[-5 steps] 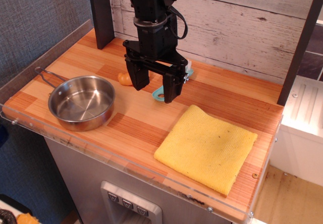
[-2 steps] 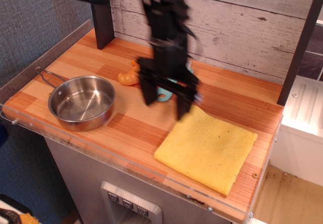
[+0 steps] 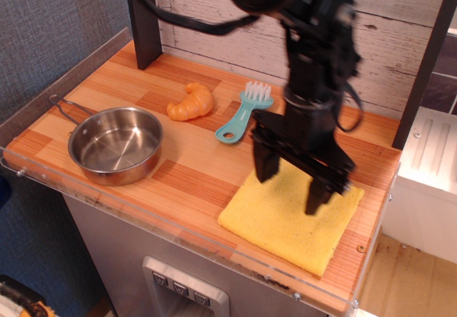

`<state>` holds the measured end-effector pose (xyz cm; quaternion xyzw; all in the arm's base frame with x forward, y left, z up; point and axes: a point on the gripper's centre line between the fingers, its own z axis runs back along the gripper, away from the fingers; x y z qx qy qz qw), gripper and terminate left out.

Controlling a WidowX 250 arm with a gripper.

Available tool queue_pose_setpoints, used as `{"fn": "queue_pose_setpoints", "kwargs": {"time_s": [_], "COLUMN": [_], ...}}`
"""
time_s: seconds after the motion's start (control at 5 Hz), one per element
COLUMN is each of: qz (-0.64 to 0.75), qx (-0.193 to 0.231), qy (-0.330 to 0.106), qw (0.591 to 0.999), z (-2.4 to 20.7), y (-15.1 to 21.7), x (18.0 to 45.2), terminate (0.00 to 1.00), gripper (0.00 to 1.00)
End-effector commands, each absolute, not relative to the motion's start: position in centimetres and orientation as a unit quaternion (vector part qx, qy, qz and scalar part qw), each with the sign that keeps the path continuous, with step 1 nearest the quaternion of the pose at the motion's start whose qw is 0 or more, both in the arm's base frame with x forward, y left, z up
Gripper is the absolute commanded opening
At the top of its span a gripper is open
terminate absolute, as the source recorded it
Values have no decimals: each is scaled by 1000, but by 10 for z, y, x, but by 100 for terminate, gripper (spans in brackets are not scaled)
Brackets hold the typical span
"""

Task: Move towel to upper right corner

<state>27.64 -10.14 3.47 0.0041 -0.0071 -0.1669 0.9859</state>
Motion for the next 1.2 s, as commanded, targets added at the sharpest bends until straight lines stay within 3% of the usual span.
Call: {"fn": "queue_pose_setpoints", "kwargs": {"time_s": [0.0, 0.4, 0.6, 1.0], "qz": [-113, -86, -94, -104], "qx": [9, 16, 14, 19], "qy": [-11, -4, 0, -16], "qw": [993, 996, 995, 994], "z": [12, 3, -5, -5], "y": [-115, -95, -91, -93], "x": [278, 273, 284, 330], "terminate": [0, 0, 0, 0], "gripper": [100, 100, 100, 100]}}
